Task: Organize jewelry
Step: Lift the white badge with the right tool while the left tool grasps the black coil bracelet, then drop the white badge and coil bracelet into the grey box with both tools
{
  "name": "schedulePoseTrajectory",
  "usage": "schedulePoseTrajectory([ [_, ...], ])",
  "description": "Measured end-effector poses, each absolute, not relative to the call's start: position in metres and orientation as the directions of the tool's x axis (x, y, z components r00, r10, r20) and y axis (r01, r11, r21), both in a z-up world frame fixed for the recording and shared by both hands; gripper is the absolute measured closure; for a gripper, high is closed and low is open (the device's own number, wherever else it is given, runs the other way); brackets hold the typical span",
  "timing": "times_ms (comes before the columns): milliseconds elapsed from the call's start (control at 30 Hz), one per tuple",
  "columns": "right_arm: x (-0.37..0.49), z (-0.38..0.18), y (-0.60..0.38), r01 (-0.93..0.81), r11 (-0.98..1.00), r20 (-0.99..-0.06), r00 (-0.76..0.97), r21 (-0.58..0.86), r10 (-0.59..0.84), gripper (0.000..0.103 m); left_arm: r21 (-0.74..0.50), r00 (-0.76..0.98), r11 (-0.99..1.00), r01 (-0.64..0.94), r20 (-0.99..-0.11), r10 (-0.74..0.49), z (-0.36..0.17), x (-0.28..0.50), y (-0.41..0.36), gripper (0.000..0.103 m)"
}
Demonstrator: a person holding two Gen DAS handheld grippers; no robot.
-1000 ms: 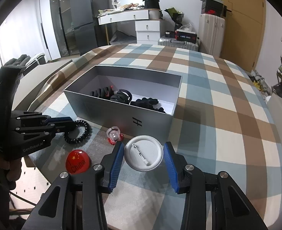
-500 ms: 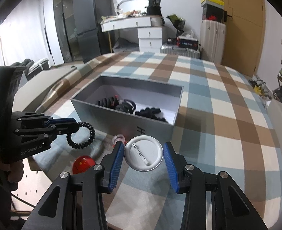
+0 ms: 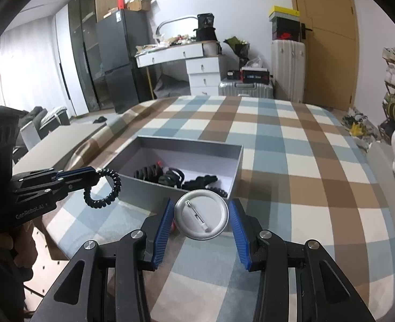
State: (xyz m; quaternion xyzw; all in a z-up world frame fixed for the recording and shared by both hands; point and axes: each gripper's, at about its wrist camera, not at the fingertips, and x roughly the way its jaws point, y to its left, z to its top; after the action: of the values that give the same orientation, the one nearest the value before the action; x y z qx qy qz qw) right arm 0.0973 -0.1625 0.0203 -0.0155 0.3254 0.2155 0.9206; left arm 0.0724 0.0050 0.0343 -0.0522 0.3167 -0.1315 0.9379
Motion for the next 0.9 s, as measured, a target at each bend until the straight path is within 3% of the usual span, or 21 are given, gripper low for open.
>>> schedulePoseTrajectory([
  [900,0.133,0.020,-0.133,-0.403,0.910,-0.600,0.705,0.099,0.378,0.061,-0.192,0.821,0.971,0.140,-0.525,-0.223,0.027,0.103,0.007,0.098],
])
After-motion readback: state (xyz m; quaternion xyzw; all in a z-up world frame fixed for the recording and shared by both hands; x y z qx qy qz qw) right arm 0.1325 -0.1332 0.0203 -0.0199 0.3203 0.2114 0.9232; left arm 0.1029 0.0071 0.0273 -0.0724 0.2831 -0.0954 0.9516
